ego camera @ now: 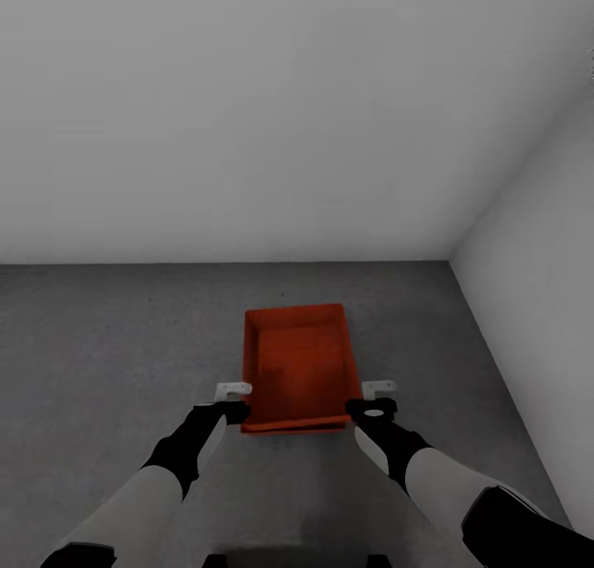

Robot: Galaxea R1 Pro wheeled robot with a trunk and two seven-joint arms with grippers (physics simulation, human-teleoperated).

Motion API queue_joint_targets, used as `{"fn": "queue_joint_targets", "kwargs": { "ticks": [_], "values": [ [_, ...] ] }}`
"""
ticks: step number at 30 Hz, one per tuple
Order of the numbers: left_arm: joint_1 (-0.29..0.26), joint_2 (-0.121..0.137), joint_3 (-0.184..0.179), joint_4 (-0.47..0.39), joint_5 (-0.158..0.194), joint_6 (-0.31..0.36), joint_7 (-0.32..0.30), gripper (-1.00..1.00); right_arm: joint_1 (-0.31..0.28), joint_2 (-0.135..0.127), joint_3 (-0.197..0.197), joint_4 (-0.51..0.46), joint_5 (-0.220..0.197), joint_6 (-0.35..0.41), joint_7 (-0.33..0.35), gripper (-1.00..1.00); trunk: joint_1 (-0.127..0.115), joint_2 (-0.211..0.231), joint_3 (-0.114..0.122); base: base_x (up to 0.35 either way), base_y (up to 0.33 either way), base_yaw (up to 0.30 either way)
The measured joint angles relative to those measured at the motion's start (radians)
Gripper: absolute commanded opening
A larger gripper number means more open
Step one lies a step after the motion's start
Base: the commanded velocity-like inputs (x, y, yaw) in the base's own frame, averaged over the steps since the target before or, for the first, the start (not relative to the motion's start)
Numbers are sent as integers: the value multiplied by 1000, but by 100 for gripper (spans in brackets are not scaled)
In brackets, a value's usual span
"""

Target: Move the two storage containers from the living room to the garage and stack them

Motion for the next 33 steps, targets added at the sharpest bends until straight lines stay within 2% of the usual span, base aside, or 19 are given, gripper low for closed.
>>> {"fn": "queue_joint_targets", "kwargs": {
  "ticks": [17,33],
  "values": [
    [0,1,0,0,-1,-4,0,100,0,0,0,0,0,-1,0,100,0,0,0,-330,0,0],
    [0,2,-1,2,-1,-13,-3,100,0,-1,0,0,0,-2,-1,100,-1,0,20,-23,0,0]
  ]
}}
